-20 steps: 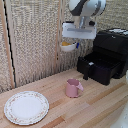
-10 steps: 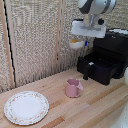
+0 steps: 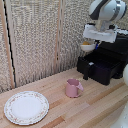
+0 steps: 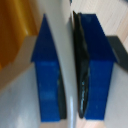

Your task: Please go towards the air fryer and gently seize its handle using your gripper. Slowly reveal the interior of the air fryer by pulling the handle outward. Head to the bowl filled with hot dogs and firmly but gently grasp it. Carefully place it inside the now-open air fryer.

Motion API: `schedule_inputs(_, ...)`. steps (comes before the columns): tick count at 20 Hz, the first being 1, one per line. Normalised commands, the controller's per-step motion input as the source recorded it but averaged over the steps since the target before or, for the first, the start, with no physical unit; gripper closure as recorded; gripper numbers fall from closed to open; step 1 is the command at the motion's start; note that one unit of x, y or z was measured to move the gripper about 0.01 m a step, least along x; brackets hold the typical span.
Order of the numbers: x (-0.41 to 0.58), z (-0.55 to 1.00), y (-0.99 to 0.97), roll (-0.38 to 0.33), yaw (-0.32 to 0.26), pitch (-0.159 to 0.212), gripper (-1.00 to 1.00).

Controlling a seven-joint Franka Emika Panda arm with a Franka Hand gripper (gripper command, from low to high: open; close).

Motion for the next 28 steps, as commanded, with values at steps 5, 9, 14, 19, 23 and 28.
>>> schedule_inputs(5,0.008,-0.36,-0.69,0.018,-0.196,-0.043,1.0)
schedule_inputs(9,0.066,-0.33,-0.54,0.024,-0.24,-0.031,1.0)
schedule_inputs(14,0.21,-0.29,-0.42,0.028,-0.264,-0.031,1.0)
schedule_inputs(19,0.152,-0.24,-0.26,0.032,-0.26,-0.036,1.0)
schedule_inputs(23,0.071,-0.18,-0.02,0.002,-0.289,-0.008,1.0)
schedule_inputs(28,-0.021,-0.06,0.0,-0.007,-0.165,0.0,-1.0)
